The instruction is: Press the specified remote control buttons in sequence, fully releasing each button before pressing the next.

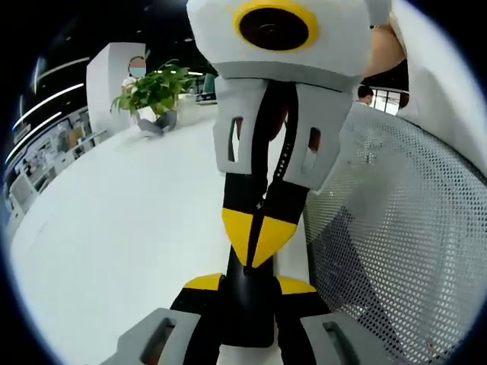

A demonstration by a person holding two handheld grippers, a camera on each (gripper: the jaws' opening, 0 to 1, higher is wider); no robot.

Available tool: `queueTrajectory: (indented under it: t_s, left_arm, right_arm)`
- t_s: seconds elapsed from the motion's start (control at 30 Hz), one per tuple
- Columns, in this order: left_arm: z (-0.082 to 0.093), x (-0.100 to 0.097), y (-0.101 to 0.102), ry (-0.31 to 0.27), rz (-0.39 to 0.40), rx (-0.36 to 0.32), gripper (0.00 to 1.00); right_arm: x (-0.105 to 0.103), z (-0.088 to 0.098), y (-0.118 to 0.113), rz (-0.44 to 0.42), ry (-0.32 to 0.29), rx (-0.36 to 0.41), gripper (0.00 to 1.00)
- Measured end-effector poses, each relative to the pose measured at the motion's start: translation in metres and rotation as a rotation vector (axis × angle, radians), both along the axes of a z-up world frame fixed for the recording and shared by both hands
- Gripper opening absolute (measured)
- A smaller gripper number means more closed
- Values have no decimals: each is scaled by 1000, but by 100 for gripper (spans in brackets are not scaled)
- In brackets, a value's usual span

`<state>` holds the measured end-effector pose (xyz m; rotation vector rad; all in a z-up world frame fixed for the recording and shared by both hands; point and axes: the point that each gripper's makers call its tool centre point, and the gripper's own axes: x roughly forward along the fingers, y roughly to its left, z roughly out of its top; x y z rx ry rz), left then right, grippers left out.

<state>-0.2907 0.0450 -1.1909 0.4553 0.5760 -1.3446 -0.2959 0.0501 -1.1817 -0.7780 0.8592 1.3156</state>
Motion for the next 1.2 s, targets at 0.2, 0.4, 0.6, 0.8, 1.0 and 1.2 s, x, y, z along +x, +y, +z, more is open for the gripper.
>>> queueTrajectory:
  t_s: [0.2,0.4,0.6,0.8,1.0,1.2]
  left_arm:
    - [0,0,0,0,2,-2,25]
    - [0,-1,1,0,4,-2,25]
    - [0,0,0,-3,1,4,25]
    - [1,0,-1,-2,3,-4,25]
    - [0,1,0,-4,8,-4,25]
    - [1,0,-1,-6,10,-8,25]
  right_arm:
    - [1,0,7,9,-22,19,0]
    - [1,-1,9,35,-31,-20,0]
    - [3,-2,9,11,0,-32,0]
    - [1,-3,9,46,-72,-31,0]
    - [3,1,9,-28,-29,151,0]
    - [4,1,-6,-70,28,182,9]
